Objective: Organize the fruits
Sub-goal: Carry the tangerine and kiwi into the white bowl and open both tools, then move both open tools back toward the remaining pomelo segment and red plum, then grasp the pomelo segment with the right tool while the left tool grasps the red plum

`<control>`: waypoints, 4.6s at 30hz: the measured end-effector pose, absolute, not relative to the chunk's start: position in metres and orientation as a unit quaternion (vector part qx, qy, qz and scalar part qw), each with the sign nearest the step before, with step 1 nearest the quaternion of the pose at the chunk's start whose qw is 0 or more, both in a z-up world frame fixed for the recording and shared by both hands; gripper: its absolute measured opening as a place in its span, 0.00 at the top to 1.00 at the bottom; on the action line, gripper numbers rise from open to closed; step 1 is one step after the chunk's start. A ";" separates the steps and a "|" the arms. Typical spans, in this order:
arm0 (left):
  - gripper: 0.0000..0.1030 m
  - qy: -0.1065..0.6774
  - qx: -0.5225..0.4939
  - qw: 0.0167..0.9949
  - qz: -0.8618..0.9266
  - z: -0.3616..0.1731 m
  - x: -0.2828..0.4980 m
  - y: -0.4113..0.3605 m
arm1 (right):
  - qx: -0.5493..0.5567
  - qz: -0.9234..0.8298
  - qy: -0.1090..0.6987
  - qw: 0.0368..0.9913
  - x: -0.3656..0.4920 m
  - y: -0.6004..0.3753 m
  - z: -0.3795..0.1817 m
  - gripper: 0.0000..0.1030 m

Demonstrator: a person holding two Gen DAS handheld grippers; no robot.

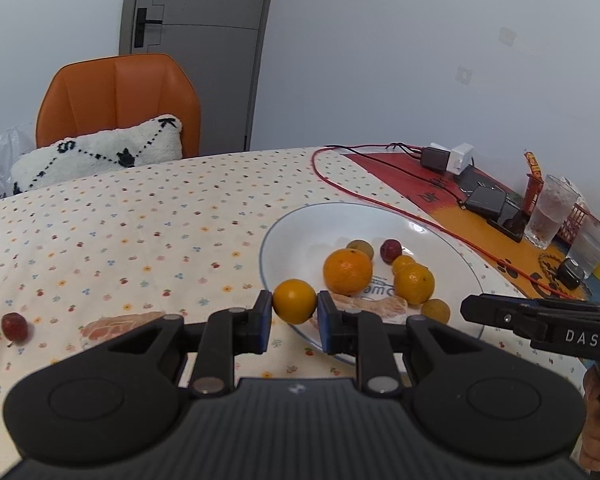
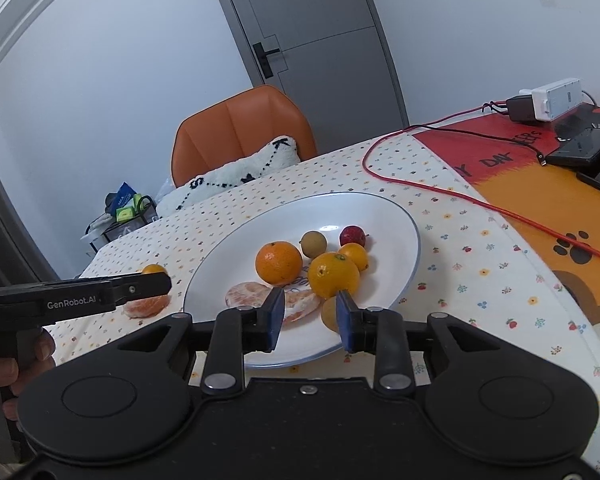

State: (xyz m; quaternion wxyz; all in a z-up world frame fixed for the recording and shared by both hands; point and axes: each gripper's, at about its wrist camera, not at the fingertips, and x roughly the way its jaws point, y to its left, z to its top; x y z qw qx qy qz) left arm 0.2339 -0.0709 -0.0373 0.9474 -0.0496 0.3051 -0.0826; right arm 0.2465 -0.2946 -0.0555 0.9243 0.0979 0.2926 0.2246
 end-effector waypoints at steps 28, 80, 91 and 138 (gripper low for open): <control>0.68 0.339 -0.060 0.938 -0.049 -0.044 0.240 -0.045 | 0.098 0.249 0.305 0.914 0.254 -0.279 -0.062 0.69; 0.21 0.350 -0.137 0.921 0.105 -0.051 0.181 0.095 | 0.045 0.361 0.285 0.887 0.254 -0.148 -0.048 0.22; 0.16 0.344 -0.148 0.918 0.127 -0.053 0.175 0.115 | 0.026 0.390 0.309 0.867 0.250 -0.111 -0.054 0.03; 0.16 0.343 -0.167 0.916 0.123 -0.068 0.182 0.142 | -0.068 0.375 0.323 0.866 0.280 -0.044 -0.088 0.20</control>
